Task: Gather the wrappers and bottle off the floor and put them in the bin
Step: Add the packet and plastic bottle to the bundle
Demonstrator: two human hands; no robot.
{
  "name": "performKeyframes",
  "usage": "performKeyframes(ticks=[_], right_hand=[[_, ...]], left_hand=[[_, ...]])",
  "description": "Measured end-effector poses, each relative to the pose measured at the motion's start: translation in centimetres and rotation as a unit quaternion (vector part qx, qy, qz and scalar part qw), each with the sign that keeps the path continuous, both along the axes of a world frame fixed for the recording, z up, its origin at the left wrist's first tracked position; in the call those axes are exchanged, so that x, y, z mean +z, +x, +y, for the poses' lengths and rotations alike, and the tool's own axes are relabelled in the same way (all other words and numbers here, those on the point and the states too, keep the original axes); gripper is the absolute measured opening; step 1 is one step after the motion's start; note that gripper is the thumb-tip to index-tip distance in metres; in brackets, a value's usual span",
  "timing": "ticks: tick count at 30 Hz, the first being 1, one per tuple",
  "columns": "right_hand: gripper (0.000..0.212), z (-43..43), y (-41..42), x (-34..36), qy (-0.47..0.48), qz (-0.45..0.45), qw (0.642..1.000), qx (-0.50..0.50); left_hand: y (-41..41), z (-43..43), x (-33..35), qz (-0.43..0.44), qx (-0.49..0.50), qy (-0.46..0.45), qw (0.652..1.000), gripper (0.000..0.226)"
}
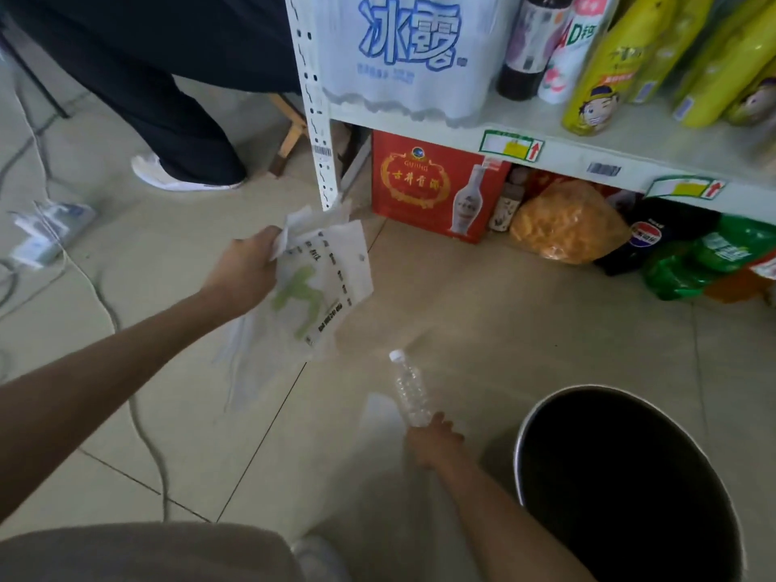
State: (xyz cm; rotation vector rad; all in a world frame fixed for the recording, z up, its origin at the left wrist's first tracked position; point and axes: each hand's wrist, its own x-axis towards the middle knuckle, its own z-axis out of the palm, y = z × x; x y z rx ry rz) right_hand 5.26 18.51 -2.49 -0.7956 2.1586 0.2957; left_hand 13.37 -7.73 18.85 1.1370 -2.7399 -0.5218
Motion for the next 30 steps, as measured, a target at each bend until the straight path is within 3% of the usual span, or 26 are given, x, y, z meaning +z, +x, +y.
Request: performKeyframes(ticks=[6, 10, 15, 20, 23, 27, 30], right_hand=[[0.035, -0.3, 1.0, -1.4, -0.052, -0.023, 0.997, -0.046], [0.029, -3.1, 1.3, 0.7, -0.147, -0.021, 0.987, -0.067], [0.031, -7.1, -1.3, 8.1, -0.239, -0.002, 0.960, -0.148], [0.026, -7.9, -2.5, 17.9, -0.401, 0.017, 0.909, -0.113], [0.049, -7.0, -1.5, 22.2, -0.475, -0.048, 0.869, -0.130], [0.111, -6.6, -0.2, 23.7, -0.515, -0.129, 0.830, -0.172], [0.121, -5.9, -0.5, 23.5, -0.566, -0.148, 0.789, -0.188]], left_hand=[[-0.1, 0.5, -1.8, -0.016, -0.016, 0.054, 0.998, 0.016], [-0.5, 1.5, -2.0, -0.020, -0.017, 0.080, 0.996, 0.017], [-0.8, 2.9, -0.6, -0.010, -0.004, 0.084, 0.996, 0.019], [-1.4, 4.8, 1.6, 0.023, 0.042, 0.104, 0.993, 0.024], [-1.6, 6.2, 2.9, 0.072, 0.085, 0.144, 0.983, 0.014], [-1.8, 8.6, 5.4, 0.120, 0.087, 0.191, 0.970, 0.018], [-2.0, 10.1, 7.8, 0.137, 0.046, 0.200, 0.969, 0.033]])
